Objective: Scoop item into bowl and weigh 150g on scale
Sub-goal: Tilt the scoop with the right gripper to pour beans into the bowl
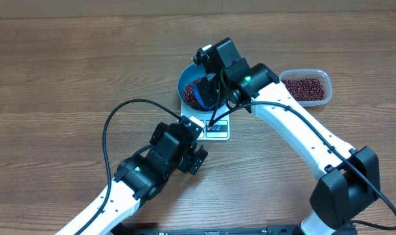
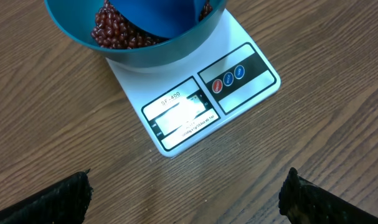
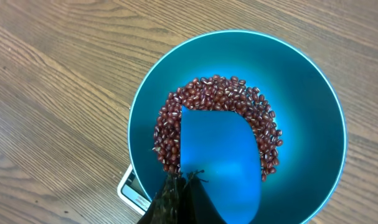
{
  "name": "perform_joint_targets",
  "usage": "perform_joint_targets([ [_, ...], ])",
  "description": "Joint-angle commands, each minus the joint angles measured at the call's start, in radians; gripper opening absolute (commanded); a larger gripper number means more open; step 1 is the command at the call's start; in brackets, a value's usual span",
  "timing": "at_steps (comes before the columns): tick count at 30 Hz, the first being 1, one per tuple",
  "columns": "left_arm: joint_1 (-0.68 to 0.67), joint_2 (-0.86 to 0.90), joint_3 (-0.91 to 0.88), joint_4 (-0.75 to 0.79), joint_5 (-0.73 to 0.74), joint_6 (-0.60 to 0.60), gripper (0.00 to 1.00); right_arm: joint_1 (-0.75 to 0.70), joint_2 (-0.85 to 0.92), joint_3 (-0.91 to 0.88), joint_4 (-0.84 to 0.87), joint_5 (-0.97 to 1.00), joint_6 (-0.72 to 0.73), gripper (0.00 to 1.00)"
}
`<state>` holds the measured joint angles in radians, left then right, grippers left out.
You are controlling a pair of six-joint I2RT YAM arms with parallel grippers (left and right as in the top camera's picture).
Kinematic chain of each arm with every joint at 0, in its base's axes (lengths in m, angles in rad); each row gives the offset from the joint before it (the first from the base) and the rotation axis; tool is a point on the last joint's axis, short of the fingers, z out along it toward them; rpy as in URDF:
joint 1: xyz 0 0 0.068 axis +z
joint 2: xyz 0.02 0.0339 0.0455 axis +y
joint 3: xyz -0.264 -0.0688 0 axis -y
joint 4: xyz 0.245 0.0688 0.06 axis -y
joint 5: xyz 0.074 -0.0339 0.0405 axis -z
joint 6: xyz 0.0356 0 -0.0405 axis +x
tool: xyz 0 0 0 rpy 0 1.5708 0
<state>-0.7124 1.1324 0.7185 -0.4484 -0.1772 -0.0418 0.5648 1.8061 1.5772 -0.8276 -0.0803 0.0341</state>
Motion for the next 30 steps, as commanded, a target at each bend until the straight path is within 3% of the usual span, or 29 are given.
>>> perform_joint_targets([
  [1,0.005,-0.007,-0.012,0.003,-0.014,0.02,1.0,-0.022,0.0,0.052,0.003,-0.02,0.056,0.04],
  [19,0.005,-0.007,-0.012,0.003,-0.014,0.019,1.0,-0.156,0.0,0.061,0.095,-0.188,0.1,0.04],
  [24,0.005,-0.007,-0.012,0.003,-0.013,0.02,1.0,-0.163,0.001,0.061,0.089,-0.179,0.008,0.04],
  [30,0.005,-0.007,-0.012,0.003,-0.014,0.02,1.0,-0.137,0.002,0.06,0.066,-0.03,-0.146,0.04],
])
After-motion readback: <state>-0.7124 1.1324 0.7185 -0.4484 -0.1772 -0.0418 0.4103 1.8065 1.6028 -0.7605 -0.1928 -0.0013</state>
